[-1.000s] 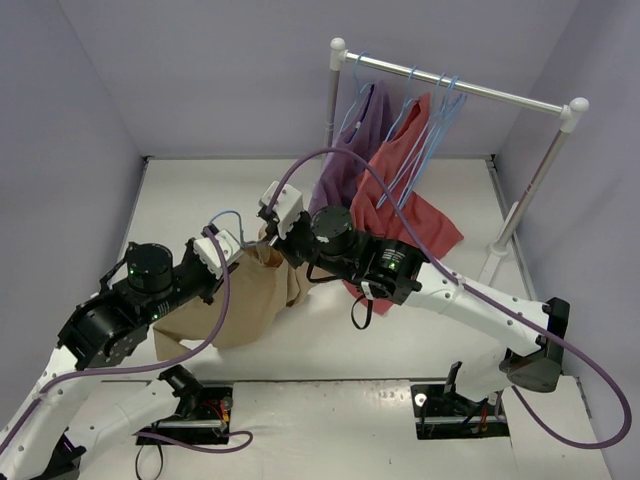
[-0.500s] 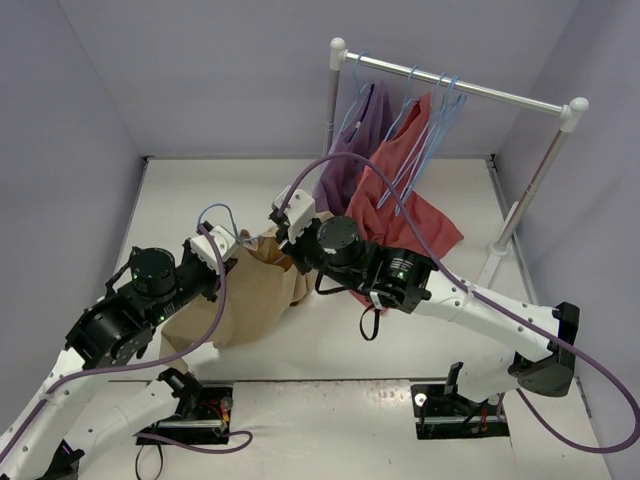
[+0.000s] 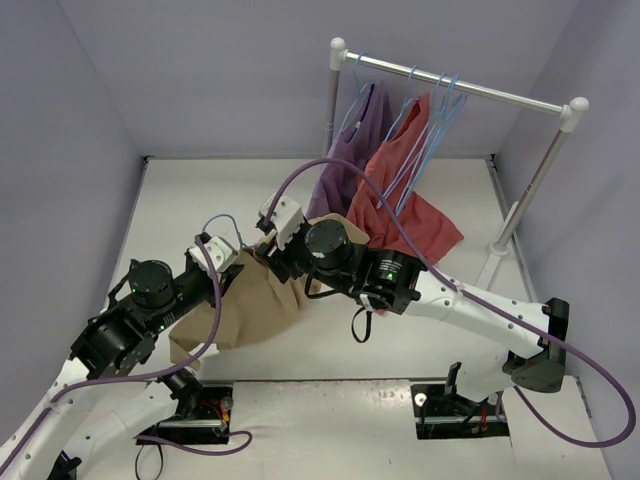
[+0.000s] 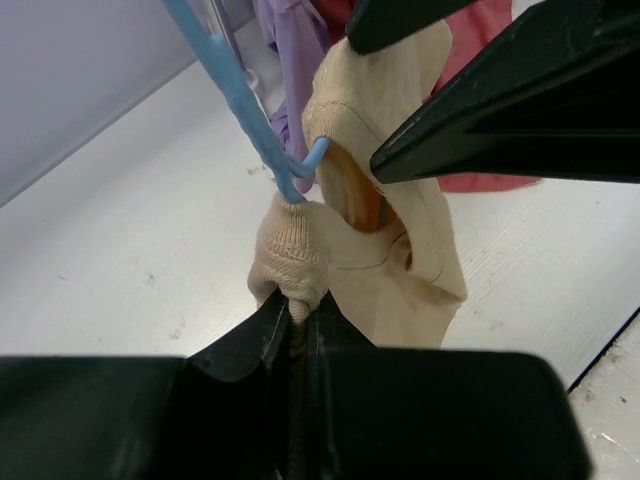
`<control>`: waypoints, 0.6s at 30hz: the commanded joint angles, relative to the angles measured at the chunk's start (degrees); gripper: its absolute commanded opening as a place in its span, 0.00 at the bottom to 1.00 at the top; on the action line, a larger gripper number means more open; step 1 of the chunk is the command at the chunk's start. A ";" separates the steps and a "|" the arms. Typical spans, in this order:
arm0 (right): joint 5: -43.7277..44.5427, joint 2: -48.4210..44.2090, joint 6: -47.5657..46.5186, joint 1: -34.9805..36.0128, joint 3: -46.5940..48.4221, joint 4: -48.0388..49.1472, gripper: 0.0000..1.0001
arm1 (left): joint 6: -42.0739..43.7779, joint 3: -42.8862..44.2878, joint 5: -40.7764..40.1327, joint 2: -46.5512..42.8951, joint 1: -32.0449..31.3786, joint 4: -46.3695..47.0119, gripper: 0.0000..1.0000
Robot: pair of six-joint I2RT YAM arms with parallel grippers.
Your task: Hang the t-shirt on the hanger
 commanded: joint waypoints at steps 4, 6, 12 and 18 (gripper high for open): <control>-7.43 -9.27 -3.09 -4.16 1.36 1.31 0.59 | 0.83 0.50 -0.37 -2.17 -0.24 7.27 0.00; -13.12 -10.31 -3.35 -7.91 1.45 0.08 0.61 | 1.94 1.06 0.60 -1.94 -0.24 6.39 0.00; -38.99 -8.86 -9.31 -22.20 2.70 -4.90 0.63 | 4.70 3.33 4.55 -0.82 -0.33 3.63 0.00; -48.37 -3.54 -14.73 -22.86 4.49 -8.18 0.63 | 7.57 8.52 6.68 2.67 -0.25 -0.06 0.00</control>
